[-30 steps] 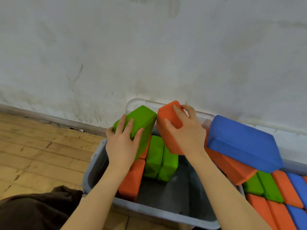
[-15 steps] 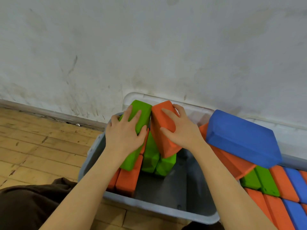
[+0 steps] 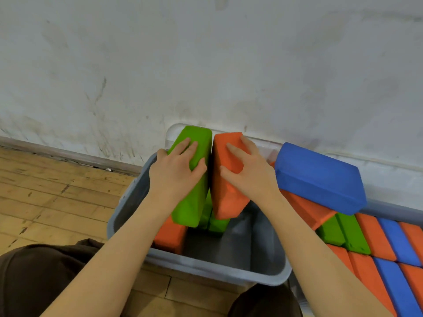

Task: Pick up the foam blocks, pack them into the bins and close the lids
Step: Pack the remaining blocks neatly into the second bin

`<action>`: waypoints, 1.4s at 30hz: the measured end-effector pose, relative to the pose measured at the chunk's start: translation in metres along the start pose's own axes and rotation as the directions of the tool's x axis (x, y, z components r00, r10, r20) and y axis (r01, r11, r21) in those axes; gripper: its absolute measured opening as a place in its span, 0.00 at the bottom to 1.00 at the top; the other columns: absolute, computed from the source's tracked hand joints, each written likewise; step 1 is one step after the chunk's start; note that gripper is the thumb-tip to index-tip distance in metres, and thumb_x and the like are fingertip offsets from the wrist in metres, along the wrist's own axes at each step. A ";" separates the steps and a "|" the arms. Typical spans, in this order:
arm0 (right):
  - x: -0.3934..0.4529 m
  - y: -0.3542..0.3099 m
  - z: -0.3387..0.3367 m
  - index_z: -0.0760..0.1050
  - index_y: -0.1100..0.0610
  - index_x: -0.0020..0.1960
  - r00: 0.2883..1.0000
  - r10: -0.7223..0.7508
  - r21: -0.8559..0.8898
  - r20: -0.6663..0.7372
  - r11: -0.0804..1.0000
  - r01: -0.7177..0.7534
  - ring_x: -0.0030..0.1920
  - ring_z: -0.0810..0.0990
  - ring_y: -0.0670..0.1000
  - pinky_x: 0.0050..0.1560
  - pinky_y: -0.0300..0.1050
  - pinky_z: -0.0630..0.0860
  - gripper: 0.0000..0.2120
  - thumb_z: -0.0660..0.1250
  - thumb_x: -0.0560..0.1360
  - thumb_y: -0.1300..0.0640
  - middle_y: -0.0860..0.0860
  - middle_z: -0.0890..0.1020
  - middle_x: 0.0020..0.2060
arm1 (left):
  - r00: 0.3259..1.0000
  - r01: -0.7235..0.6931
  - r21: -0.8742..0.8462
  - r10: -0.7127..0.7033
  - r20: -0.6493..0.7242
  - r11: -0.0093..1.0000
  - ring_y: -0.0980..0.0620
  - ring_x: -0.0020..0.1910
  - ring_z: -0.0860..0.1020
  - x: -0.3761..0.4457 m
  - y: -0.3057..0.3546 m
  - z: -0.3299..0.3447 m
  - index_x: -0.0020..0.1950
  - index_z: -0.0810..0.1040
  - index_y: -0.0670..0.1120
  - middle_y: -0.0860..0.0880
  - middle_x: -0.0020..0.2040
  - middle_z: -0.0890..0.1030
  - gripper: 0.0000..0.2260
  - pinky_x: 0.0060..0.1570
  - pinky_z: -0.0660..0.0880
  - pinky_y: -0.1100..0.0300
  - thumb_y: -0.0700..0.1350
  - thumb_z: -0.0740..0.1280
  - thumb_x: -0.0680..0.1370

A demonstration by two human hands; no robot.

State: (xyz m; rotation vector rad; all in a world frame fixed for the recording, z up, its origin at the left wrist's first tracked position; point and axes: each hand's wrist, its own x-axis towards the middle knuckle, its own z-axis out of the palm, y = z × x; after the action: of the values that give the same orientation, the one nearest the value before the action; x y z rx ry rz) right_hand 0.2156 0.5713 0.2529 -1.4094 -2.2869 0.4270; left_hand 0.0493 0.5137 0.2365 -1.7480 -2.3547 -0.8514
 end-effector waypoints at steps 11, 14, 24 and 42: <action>-0.063 0.039 -0.011 0.67 0.45 0.70 0.977 0.213 0.014 0.014 0.977 -0.213 0.70 0.64 0.49 0.63 0.49 0.66 0.29 0.67 0.70 0.43 0.45 0.57 0.74 | 1.000 0.004 -0.082 -0.003 0.016 0.997 0.41 0.57 0.74 -0.043 0.042 0.033 0.64 0.76 0.53 0.56 0.67 0.74 0.28 0.45 0.73 0.51 0.63 0.52 0.72; -0.068 0.042 -0.003 0.69 0.46 0.69 0.977 0.212 0.047 0.003 0.976 -0.212 0.69 0.65 0.51 0.63 0.51 0.69 0.29 0.68 0.70 0.43 0.46 0.58 0.74 | 0.999 0.023 -0.038 -0.021 0.050 0.999 0.41 0.59 0.73 -0.039 0.039 0.035 0.66 0.74 0.54 0.56 0.68 0.72 0.26 0.47 0.72 0.52 0.62 0.54 0.73; -0.064 0.033 0.013 0.68 0.45 0.69 0.976 0.215 0.115 0.027 0.969 -0.217 0.69 0.65 0.48 0.63 0.50 0.67 0.27 0.67 0.71 0.44 0.45 0.60 0.72 | 0.989 0.035 0.028 -0.039 0.140 0.999 0.41 0.59 0.71 -0.050 0.002 0.048 0.70 0.70 0.55 0.57 0.72 0.67 0.22 0.47 0.72 0.51 0.61 0.58 0.77; -0.087 0.060 0.112 0.62 0.45 0.73 0.972 0.203 0.117 0.122 0.969 -0.217 0.71 0.63 0.57 0.61 0.54 0.72 0.29 0.66 0.74 0.45 0.48 0.49 0.77 | 0.835 -0.191 -0.007 0.166 0.524 0.982 0.37 0.54 0.77 -0.131 -0.081 0.130 0.68 0.73 0.50 0.45 0.72 0.68 0.23 0.50 0.74 0.46 0.54 0.53 0.76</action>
State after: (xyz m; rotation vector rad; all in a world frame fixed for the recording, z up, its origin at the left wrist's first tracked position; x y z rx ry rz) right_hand 0.2403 0.5152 0.1114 -1.6034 -2.1556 0.7207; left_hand 0.0535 0.4488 0.0456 -2.3781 -2.4075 -0.3074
